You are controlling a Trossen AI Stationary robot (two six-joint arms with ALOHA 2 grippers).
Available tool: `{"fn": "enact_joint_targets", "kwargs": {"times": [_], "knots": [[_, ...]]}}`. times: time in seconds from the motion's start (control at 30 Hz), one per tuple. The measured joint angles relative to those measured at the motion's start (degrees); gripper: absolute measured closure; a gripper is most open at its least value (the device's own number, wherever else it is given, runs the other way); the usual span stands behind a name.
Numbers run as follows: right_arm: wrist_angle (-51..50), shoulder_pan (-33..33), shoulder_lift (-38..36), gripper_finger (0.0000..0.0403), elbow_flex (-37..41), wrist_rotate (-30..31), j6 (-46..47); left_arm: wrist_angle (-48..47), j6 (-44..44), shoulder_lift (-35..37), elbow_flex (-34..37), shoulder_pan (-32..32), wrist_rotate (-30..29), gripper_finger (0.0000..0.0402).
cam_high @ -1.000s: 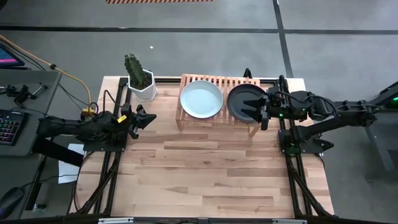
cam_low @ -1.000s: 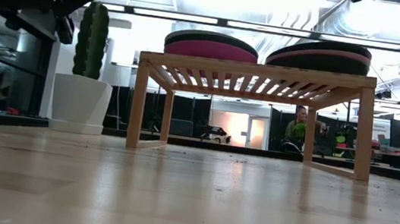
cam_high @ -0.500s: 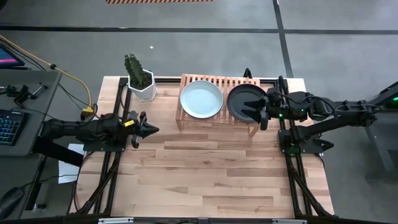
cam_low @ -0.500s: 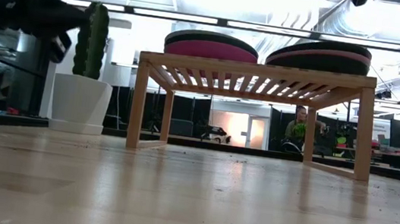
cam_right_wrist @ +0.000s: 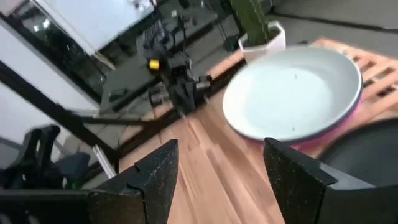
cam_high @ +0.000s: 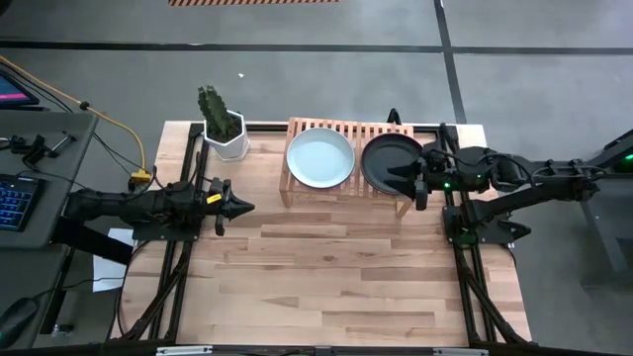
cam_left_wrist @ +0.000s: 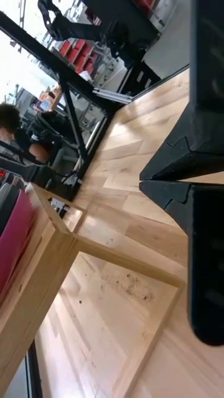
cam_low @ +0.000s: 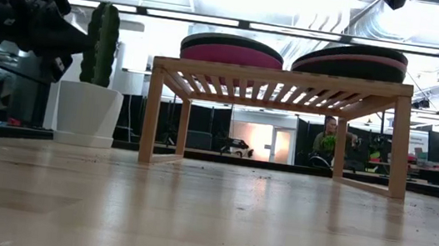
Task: Place and stack plates onto a shelf
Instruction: Return to Home Position
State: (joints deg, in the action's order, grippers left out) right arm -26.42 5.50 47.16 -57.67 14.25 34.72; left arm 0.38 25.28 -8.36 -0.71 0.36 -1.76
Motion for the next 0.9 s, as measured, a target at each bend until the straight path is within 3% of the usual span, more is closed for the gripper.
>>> {"fn": "enact_joint_targets", "kwargs": {"times": [0.17, 0.27, 0.53, 0.73, 0.9], "knots": [[-7.7, 0.3, -0.7, 0.0192, 0.0, -2.8, 1.2, 0.0, 0.0, 0.0, 0.0, 0.0, 0.0, 0.0401], [-11.6, 2.2, -2.2, 0.022, 0.5, -2.4, 0.8, 0.1, 0.0, 0.0, 0.0, 0.0, 0.0, 0.0401], [-12.0, 7.5, -13.8, 0.039, 8.1, 1.8, 1.2, 0.1, 0.1, 0.0, 0.0, 0.0, 0.0, 0.0401], [2.2, 8.7, -23.3, 0.0391, 20.7, 3.4, 4.6, 0.1, 0.1, 0.0, 0.0, 0.0, 0.0, 0.0401], [11.9, 6.0, -23.0, 0.0397, 29.4, 1.7, 7.8, 0.1, 0.1, 0.0, 0.0, 0.0, 0.0, 0.0401]]}}
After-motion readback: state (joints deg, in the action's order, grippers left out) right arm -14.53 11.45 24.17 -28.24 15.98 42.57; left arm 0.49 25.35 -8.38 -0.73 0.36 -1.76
